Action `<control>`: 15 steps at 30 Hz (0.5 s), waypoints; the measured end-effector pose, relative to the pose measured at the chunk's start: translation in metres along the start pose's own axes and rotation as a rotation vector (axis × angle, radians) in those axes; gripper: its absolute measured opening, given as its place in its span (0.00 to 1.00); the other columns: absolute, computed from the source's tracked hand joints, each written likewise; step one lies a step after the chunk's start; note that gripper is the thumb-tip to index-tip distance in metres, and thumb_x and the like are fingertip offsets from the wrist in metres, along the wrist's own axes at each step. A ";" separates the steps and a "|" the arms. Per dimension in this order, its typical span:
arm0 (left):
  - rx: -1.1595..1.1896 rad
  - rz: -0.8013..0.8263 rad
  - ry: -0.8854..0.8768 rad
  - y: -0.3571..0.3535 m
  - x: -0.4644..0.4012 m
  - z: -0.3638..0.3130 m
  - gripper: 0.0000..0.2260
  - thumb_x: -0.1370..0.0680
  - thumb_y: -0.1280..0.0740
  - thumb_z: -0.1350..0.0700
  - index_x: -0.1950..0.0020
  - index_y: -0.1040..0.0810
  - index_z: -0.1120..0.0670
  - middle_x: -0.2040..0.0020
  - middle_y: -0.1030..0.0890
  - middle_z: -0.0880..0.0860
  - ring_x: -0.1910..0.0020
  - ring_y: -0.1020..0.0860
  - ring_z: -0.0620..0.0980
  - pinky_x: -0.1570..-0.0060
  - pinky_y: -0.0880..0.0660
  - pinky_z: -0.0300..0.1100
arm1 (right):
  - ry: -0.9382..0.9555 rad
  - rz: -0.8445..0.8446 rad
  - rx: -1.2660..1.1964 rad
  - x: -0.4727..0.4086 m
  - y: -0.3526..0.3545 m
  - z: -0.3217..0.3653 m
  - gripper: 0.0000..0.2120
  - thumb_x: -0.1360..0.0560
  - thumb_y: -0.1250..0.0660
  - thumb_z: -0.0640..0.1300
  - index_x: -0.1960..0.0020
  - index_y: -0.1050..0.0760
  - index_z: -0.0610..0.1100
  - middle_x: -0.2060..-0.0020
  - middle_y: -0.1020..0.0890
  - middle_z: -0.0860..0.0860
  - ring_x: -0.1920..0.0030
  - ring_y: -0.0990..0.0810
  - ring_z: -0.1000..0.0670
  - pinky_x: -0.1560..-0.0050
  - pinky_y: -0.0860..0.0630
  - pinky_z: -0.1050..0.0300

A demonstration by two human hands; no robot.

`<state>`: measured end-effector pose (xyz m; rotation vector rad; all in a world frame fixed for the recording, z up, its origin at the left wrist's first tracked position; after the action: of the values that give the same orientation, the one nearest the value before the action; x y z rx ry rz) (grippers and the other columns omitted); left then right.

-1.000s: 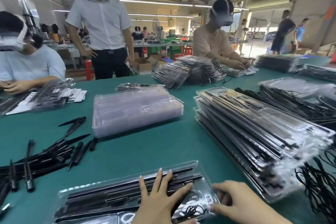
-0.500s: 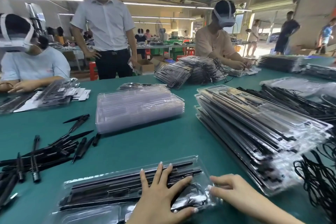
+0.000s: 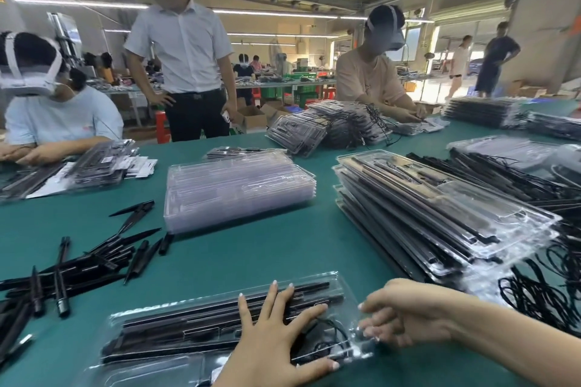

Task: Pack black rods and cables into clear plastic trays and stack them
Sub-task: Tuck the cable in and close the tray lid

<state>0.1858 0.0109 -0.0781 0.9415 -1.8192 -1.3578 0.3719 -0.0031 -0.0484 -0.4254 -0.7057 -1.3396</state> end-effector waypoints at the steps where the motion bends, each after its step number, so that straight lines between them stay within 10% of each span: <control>1: 0.019 0.002 -0.004 0.001 0.000 0.000 0.28 0.38 0.55 0.19 0.40 0.61 0.17 0.22 0.60 0.44 0.26 0.69 0.46 0.34 0.73 0.66 | -0.005 0.002 -0.089 0.000 0.003 0.001 0.01 0.23 0.39 0.36 0.52 0.29 0.39 0.63 0.19 0.41 0.73 0.22 0.51 0.74 0.31 0.65; 8: 0.258 0.000 -0.011 0.016 0.003 0.000 0.21 0.27 0.52 0.27 0.34 0.47 0.20 0.22 0.50 0.44 0.23 0.61 0.45 0.34 0.75 0.62 | 0.081 0.141 -0.512 -0.007 -0.013 -0.019 0.15 0.30 0.46 0.22 0.56 0.20 0.27 0.64 0.18 0.34 0.75 0.21 0.48 0.77 0.25 0.64; 15: 0.315 0.053 -0.011 0.024 0.003 -0.002 0.19 0.23 0.49 0.32 0.32 0.42 0.23 0.22 0.46 0.48 0.22 0.57 0.50 0.34 0.70 0.65 | 0.867 -0.436 0.597 0.013 -0.011 -0.016 0.15 0.29 0.35 0.61 0.43 0.26 0.66 0.44 0.26 0.75 0.41 0.33 0.68 0.40 0.39 0.72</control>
<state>0.1823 0.0124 -0.0544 1.0372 -2.0905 -1.0640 0.3660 -0.0257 -0.0525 0.7972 -0.4251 -1.4561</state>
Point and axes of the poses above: each hand's wrist, its own x-axis away from the middle knuckle, its own y-axis out of the back of the hand, z = x × y, the point moved 6 cm from there along -x, towards the middle knuckle
